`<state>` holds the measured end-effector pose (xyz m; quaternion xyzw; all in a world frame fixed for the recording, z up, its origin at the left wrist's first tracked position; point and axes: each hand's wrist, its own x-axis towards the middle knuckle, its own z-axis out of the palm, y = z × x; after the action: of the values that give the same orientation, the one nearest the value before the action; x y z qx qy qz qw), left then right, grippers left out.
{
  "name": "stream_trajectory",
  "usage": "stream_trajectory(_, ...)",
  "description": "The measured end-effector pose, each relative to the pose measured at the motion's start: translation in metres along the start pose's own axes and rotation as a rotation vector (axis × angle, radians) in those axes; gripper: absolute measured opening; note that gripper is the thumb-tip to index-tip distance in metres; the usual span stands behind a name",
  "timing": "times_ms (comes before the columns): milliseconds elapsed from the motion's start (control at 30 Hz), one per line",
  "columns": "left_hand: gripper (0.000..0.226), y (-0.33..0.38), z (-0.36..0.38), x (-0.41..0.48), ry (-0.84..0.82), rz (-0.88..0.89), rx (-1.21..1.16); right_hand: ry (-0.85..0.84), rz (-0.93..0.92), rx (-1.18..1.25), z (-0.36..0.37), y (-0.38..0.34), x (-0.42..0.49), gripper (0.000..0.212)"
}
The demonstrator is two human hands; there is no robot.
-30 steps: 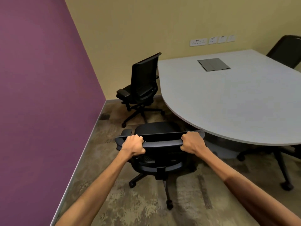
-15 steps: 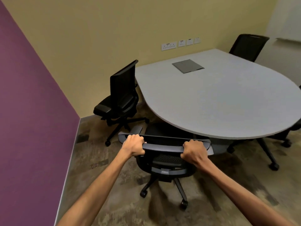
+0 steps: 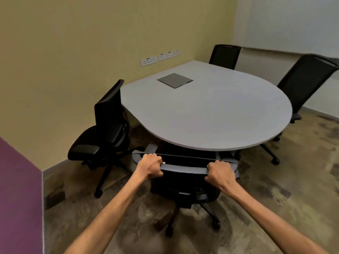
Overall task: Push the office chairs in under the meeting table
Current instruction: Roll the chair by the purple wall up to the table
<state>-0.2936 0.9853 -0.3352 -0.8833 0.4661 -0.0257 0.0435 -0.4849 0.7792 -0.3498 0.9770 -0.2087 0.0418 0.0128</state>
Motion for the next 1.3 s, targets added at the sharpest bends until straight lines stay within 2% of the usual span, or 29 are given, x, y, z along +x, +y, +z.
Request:
stream_trajectory(200,0.029,-0.052,0.002,0.018,-0.001,0.170,-0.038,0.016,0.129,-0.022,-0.002,-0.048,0.009,0.020)
stream_trajectory(433,0.030,-0.089,0.010,0.050,-0.028,0.276,-0.036,0.048,0.226,0.007,-0.001,-0.073,0.031,0.022)
stream_trajectory(1133,0.034,-0.121,0.018,0.116,-0.030,0.353,-0.063,-0.063,0.280,-0.064,0.007,-0.070,0.091,0.019)
stream_trajectory(1300,0.035,-0.125,0.022,0.147,0.016,0.366,-0.057,0.018,0.304,-0.026,0.014,-0.058,0.113,0.017)
